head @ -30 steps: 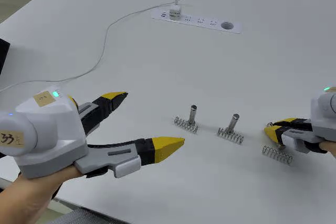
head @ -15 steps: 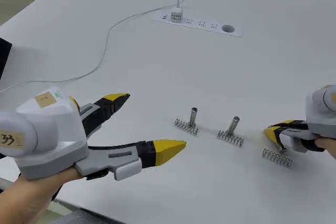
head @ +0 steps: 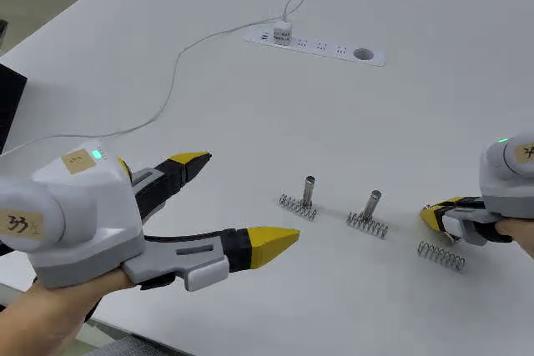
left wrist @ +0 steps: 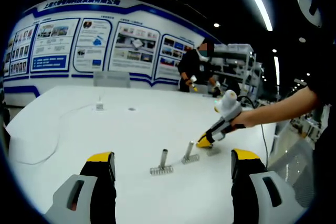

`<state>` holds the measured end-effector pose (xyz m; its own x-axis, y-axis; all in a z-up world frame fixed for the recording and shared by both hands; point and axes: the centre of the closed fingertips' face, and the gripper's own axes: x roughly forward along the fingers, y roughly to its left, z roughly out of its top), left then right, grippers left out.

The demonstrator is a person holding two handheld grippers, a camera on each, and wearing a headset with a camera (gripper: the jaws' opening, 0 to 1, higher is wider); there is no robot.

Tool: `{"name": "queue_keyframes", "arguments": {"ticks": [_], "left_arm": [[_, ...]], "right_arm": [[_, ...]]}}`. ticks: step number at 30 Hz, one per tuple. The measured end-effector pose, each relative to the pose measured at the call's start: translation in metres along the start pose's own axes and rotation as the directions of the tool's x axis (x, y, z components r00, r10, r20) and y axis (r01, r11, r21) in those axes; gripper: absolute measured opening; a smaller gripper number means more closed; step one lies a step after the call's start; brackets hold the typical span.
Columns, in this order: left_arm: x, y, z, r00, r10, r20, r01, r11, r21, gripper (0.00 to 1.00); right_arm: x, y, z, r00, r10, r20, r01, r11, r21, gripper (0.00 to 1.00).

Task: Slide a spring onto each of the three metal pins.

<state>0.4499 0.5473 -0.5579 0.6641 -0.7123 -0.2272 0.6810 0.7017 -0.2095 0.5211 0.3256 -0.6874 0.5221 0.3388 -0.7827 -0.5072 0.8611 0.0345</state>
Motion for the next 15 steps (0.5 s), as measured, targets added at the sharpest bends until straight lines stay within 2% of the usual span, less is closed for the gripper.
{"name": "queue_keyframes", "arguments": {"ticks": [10, 15], "left_arm": [[-0.006, 0.002, 0.002, 0.9998, 0.019, -0.002, -0.019, 1.000, 0.016, 0.94], [-0.010, 0.004, 0.004, 0.9997, 0.022, -0.013, -0.021, 0.999, 0.035, 0.94]], "right_arm": [[-0.001, 0.001, 0.000, 0.9994, -0.034, -0.002, 0.034, 0.998, -0.046, 0.08], [-0.002, 0.002, -0.001, 0.9995, -0.033, 0.001, 0.033, 0.998, -0.046, 0.08]]}}
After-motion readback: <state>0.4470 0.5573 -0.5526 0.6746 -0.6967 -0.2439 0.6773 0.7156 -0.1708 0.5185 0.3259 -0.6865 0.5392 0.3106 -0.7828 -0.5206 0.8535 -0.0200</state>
